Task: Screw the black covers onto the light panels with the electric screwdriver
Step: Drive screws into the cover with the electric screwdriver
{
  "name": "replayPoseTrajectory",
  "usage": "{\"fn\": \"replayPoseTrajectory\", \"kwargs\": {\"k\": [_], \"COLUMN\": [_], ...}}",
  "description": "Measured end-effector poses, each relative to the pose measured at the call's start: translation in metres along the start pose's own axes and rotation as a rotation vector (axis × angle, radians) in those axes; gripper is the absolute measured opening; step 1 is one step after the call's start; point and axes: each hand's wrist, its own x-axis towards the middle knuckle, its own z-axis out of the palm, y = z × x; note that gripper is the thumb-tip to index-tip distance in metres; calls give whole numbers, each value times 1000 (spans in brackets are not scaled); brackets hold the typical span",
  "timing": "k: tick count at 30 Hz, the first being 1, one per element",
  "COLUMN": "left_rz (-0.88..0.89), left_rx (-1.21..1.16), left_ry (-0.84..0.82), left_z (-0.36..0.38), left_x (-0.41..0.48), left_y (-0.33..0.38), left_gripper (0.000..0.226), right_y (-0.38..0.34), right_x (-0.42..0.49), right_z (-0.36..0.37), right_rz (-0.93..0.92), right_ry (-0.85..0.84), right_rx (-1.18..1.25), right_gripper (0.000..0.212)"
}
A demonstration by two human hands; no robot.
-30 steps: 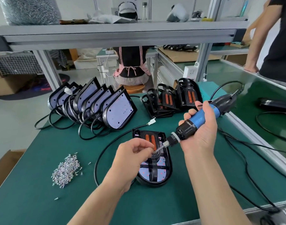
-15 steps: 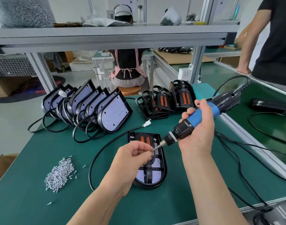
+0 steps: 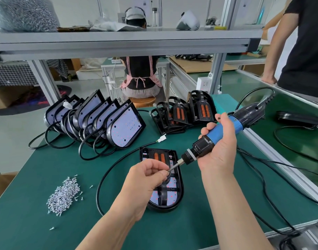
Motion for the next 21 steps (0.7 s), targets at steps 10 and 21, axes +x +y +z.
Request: {"fn": "replayPoseTrajectory", "kwargs": {"k": [10, 21], "left_rz": [157, 264], "left_rx": [61, 325], "left_ry": [164, 111], "left_z": [12, 10], "left_x": [-7, -7], "left_y": [-6, -6], "left_gripper": [29, 29], "right_y": [4, 6], "right_x": [-1, 3], "right_z": [3, 0], "right_rz": [-30, -71], "right_ry": [117, 131], "right_rx": [8, -57], "right_gripper": [20, 16]}}
